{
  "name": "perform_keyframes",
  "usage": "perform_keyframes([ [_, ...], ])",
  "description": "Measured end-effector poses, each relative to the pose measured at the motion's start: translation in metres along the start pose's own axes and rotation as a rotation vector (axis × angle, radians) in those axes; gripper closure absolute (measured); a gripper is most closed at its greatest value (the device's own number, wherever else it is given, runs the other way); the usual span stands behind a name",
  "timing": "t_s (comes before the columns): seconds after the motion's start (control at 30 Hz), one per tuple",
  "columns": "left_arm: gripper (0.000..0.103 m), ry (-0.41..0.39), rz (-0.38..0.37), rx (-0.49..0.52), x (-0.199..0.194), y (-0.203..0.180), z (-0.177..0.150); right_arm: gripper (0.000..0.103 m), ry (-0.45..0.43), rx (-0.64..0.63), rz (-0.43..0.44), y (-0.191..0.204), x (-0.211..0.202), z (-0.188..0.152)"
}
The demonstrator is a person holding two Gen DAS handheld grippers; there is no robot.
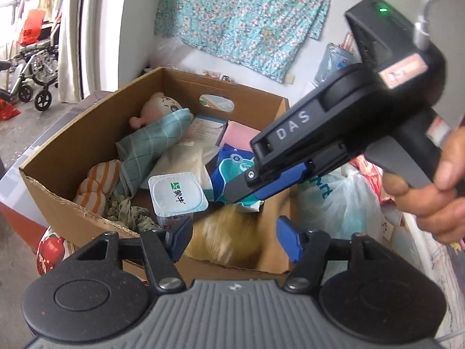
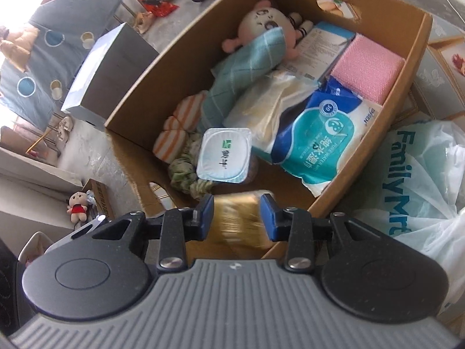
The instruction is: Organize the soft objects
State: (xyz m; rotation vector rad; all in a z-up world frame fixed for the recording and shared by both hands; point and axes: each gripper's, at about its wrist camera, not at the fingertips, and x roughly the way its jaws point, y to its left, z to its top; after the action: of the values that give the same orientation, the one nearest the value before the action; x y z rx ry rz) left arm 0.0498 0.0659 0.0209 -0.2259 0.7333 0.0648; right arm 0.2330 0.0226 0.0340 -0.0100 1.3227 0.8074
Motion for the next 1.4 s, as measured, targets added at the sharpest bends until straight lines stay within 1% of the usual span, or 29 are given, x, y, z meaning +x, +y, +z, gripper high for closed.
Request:
perform_keyframes([
  [0.03, 0.036, -0.005, -0.004, 0.001, 0.005, 0.000, 0.000, 0.068, -0.003, 0.004, -0.002, -0.002, 0.000, 0.000],
  [0.17, 0.034, -0.037, -0.017, 0.007, -0.004, 0.007, -0.002, 0.067, -0.047, 0.030, 0.014, -0.009, -0.008, -0.001],
  [0.23, 0.033, -0.066, -0.019, 0.012, -0.013, 0.013, -0.002, 0.067, -0.101, 0.042, 0.022, -0.010, -0.019, -0.007],
  [0.3, 0.028, -0.100, -0.017, 0.022, -0.024, 0.018, -0.004, 0.063, -0.177, 0.053, 0.046, -0.011, -0.035, -0.020],
  [0.33, 0.026, -0.115, -0.012, 0.025, -0.030, 0.020, -0.005, 0.059, -0.216, 0.058, 0.053, -0.011, -0.044, -0.028],
  [0.4, 0.020, -0.142, 0.010, 0.025, -0.041, 0.023, -0.006, 0.054, -0.322, 0.065, 0.062, -0.012, -0.064, -0.048],
  [0.47, 0.015, -0.160, 0.032, 0.028, -0.050, 0.026, -0.005, 0.042, -0.422, 0.078, 0.047, -0.013, -0.080, -0.071],
  [0.5, 0.014, -0.167, 0.042, 0.030, -0.055, 0.027, -0.004, 0.038, -0.471, 0.089, 0.033, -0.014, -0.087, -0.083],
  [0.53, 0.013, -0.173, 0.051, 0.029, -0.058, 0.028, -0.003, 0.030, -0.513, 0.099, 0.019, -0.014, -0.093, -0.094],
  [0.57, 0.009, -0.179, 0.059, 0.027, -0.062, 0.028, -0.003, 0.022, -0.559, 0.114, -0.002, -0.014, -0.098, -0.107],
  [0.6, 0.005, -0.185, 0.068, 0.024, -0.065, 0.028, -0.002, 0.020, -0.594, 0.124, -0.025, -0.014, -0.101, -0.118],
  [0.67, 0.001, -0.197, 0.088, 0.021, -0.069, 0.028, 0.000, 0.017, -0.651, 0.145, -0.076, -0.012, -0.107, -0.140],
  [0.7, 0.000, -0.201, 0.100, 0.025, -0.071, 0.027, 0.001, 0.012, -0.671, 0.156, -0.108, -0.011, -0.108, -0.150],
  [0.73, 0.000, -0.200, 0.111, 0.033, -0.072, 0.026, 0.003, 0.008, -0.685, 0.164, -0.137, -0.010, -0.109, -0.158],
  [0.77, 0.000, -0.195, 0.121, 0.042, -0.073, 0.025, 0.004, 0.002, -0.695, 0.165, -0.172, -0.007, -0.108, -0.167],
  [0.9, 0.000, -0.154, 0.152, 0.092, -0.072, 0.017, 0.006, 0.001, -0.688, 0.152, -0.345, 0.006, -0.097, -0.189],
  [0.97, 0.000, -0.145, 0.153, 0.116, -0.072, 0.013, 0.006, 0.001, -0.673, 0.144, -0.406, 0.009, -0.091, -0.196],
  [1.1, 0.000, -0.106, 0.117, 0.134, -0.068, 0.008, 0.005, 0.001, -0.668, 0.171, -0.469, 0.012, -0.088, -0.208],
  [1.17, 0.000, -0.096, 0.103, 0.122, -0.067, 0.006, 0.005, 0.001, -0.679, 0.178, -0.493, 0.014, -0.089, -0.213],
  [1.3, 0.000, -0.107, 0.162, 0.082, -0.069, 0.001, 0.003, 0.001, -0.693, 0.172, -0.558, 0.021, -0.095, -0.220],
  [1.4, 0.000, -0.070, 0.148, 0.066, -0.066, 0.001, 0.005, 0.001, -0.693, 0.164, -0.627, 0.028, -0.097, -0.223],
])
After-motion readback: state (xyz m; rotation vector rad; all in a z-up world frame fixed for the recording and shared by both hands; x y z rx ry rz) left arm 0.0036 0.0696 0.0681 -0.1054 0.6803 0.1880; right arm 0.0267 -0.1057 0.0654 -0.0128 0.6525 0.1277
